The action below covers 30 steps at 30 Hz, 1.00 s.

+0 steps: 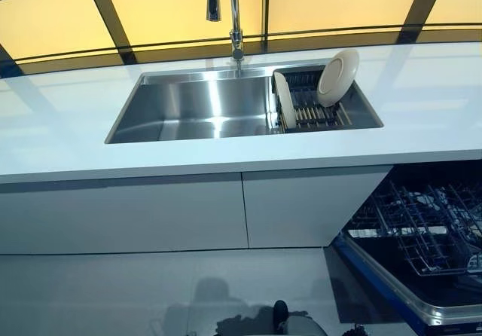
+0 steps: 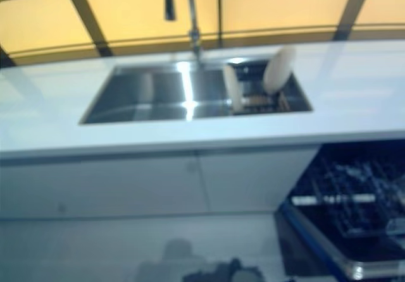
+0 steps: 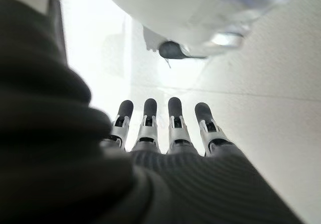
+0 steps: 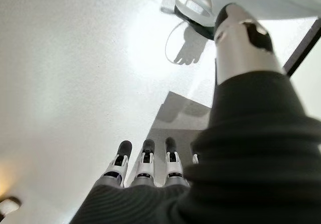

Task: Take plates into dishwasher

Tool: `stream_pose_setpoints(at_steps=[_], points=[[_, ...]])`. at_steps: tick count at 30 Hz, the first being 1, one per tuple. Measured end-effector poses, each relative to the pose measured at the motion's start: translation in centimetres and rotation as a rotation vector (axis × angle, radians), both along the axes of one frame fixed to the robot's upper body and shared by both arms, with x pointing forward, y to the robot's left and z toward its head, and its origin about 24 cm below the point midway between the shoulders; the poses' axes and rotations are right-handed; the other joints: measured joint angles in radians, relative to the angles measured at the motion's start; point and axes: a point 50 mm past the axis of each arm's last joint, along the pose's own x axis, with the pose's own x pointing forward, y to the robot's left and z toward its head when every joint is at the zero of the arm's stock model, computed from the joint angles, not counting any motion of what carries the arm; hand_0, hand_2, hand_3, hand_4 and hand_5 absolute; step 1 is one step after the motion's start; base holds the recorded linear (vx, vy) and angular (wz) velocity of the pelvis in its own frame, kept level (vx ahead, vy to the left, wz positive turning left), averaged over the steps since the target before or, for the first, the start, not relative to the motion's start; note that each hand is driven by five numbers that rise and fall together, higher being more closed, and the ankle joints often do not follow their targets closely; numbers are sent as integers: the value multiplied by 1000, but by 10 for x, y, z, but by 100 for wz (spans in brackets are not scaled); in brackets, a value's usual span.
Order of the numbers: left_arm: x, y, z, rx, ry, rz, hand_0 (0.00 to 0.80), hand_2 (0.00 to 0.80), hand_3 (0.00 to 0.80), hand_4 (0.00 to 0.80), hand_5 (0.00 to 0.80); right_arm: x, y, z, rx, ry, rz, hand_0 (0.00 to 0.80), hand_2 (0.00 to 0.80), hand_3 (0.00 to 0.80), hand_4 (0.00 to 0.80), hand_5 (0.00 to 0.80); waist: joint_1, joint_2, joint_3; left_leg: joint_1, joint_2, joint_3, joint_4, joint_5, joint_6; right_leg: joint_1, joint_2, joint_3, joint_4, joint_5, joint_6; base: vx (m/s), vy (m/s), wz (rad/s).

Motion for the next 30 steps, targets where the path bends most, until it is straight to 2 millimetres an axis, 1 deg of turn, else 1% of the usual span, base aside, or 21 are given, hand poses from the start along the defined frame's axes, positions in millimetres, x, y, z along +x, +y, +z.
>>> stream_pose_setpoints(at_steps=[2, 3, 4, 6, 7, 8, 9, 10, 11, 12, 13, 14, 15, 16, 17, 19, 21, 22, 24, 26, 30], points=[[4, 9, 2, 30, 3, 0, 0, 0, 0, 0, 0, 6, 6, -1, 80, -7, 56, 0, 0, 0, 0, 0, 6, -43, 7, -114, -48, 1, 231, 13, -19, 33, -37, -9, -46, 0, 1, 225, -112, 2], [4, 9, 2, 36, 6, -4, 0, 0, 0, 0, 0, 7, 5, -1, 113, 9, 97, 0, 0, 0, 0, 0, 23, -49, 10, -181, -58, 0, 373, 36, -28, 70, -46, -2, -90, 0, 2, 311, 30, -18], [8, 9, 3, 36, -8, 1, 0, 0, 0, 0, 0, 7, 1, 0, 128, 41, 166, 0, 0, 0, 0, 0, 39, -60, 20, -230, -72, -6, 455, 34, -23, 106, -55, 1, -130, 11, -15, 331, 98, -39], [2, 6, 1, 33, 4, 4, 0, 0, 0, 0, 0, 10, -4, 1, 138, 74, 320, 0, 0, 0, 0, 0, 74, -52, 23, -218, -94, 3, 291, 26, -24, 132, -62, 2, -140, 12, -16, 279, 122, -38], [5, 5, 2, 34, -3, -9, 0, 0, 0, 0, 0, 12, -4, 2, 150, 86, 377, 0, 0, 0, 0, 0, 81, -50, 24, -221, -102, 30, 163, 44, -28, 147, -56, 1, -176, 7, -8, 183, 76, -16], [5, 2, 2, 30, -4, -13, 0, 0, 0, 0, 0, 17, -3, 3, 155, 88, 435, 0, 0, 0, 0, 0, 89, -43, 23, -227, -104, 58, 53, 60, -16, 169, -36, 6, -219, -20, 39, 152, 41, -27], [9, -5, 1, 15, -6, -40, 0, 0, 0, 0, 0, 29, -12, 9, 138, 84, 506, 0, 0, 0, 0, 0, 114, 24, 44, -248, -36, 35, -5, 72, -31, 130, 21, 8, -69, -34, 6, 171, 30, -35], [11, 3, 3, 35, -7, -63, 0, 0, 0, 0, 0, 39, -8, 14, 173, 65, 568, 0, 0, 0, 0, 0, 127, 15, 42, -271, -24, 6, 1, 71, -33, 118, 11, 12, 44, -104, -1, 200, 15, -49], [5, 7, 3, 48, 17, -81, 0, 0, 0, 0, 0, 50, -1, 20, 215, 38, 660, 0, 0, 0, 0, 0, 139, 15, 49, -267, 6, -19, 21, 121, 2, 145, 23, -25, 27, -122, -10, 184, -8, -63], [-3, 14, 3, 60, 33, -74, 0, 0, 0, 0, 0, 58, 12, 24, 275, 10, 720, 0, 0, 0, 0, 0, 156, -10, 36, -264, -13, 6, 64, 118, 8, 140, -4, -44, 31, -122, -2, 205, -49, -88], [-13, 20, 4, 75, 53, -80, 0, 0, 0, 0, 0, 73, 28, 40, 378, -56, 802, 0, 0, 0, 0, 0, 166, -26, 27, -263, -23, 19, 116, 99, 16, 152, -15, -65, 21, -120, 17, 152, -59, -79], [-17, 22, 4, 79, 57, -85, 0, 0, 0, 0, 0, 82, 36, 49, 448, -98, 838, 0, 0, 0, 0, 0, 164, -20, 21, -248, -12, 3, 91, 103, 16, 166, 1, -67, 6, -115, 26, 149, -88, -38], [-18, 34, 8, 109, 57, -97, 0, 0, 0, 0, 0, 95, 59, 69, 610, -162, 890, 0, 0, 0, 0, 0, 153, -41, 12, -227, -24, -10, 49, 139, 29, 186, -7, -63, -25, -103, 38, 116, -80, 21], [-11, 44, 12, 130, 31, -106, 0, 0, 0, 0, 0, 103, 72, 88, 727, -211, 934, 0, 0, 0, 0, 0, 144, -60, -1, -212, -40, -12, 6, 151, 37, 197, -15, -64, -45, -98, 46, 114, -88, 56], [-4, 51, 16, 142, 6, -117, 0, 0, 0, 0, 0, 112, 78, 110, 816, -261, 979, 0, 0, 0, 0, 0, 136, -62, -6, -202, -46, -8, -23, 177, 47, 213, -17, -64, -57, -104, 51, 90, -70, 72], [6, 63, 22, 165, -23, -128, 0, 0, 0, 0, 0, 132, 78, 161, 918, -367, 1054, 0, 0, 0, 0, 0, 133, -79, -19, -183, -59, 5, -49, 192, 60, 217, -32, -58, -59, -123, 64, 69, -48, 43], [-2, 73, 23, 183, 0, -121, 0, 0, 0, 0, 0, 156, 76, 212, 1017, -523, 1076, 0, 0, 0, 0, 0, 131, -90, -25, -169, -75, 11, -75, 202, 73, 221, -44, -38, -61, -119, 76, 63, -30, 6], [-8, 75, 22, 183, 17, -107, 0, 0, 0, 0, 0, 164, 73, 230, 1061, -576, 1068, 0, 0, 0, 0, 0, 130, -95, -28, -164, -81, 15, -84, 208, 72, 224, -47, -25, -68, -119, 81, 53, -19, -1], [-16, 76, 20, 182, 43, -99, 0, 0, 0, 0, 0, 176, 66, 256, 1134, -669, 1029, 0, 0, 0, 0, 0, 129, -108, -31, -146, -92, 23, -99, 212, 75, 249, -55, -20, -97, -115, 88, 51, -10, 3], [-20, 77, 20, 181, 47, -101, 0, 0, 0, 0, 0, 184, 63, 271, 1206, -727, 993, 0, 0, 0, 0, 0, 129, -120, -30, -133, -95, 24, -110, 210, 75, 268, -56, -19, -120, -113, 90, 85, -6, 2], [-20, 75, 19, 178, 39, -136, 0, 0, 0, 0, 0, 193, 54, 288, 1321, -865, 880, 0, 0, 0, 0, 0, 128, -129, -26, -111, -93, 27, -119, 205, 71, 297, -52, -17, -140, -112, 89, 58, -8, 1]])
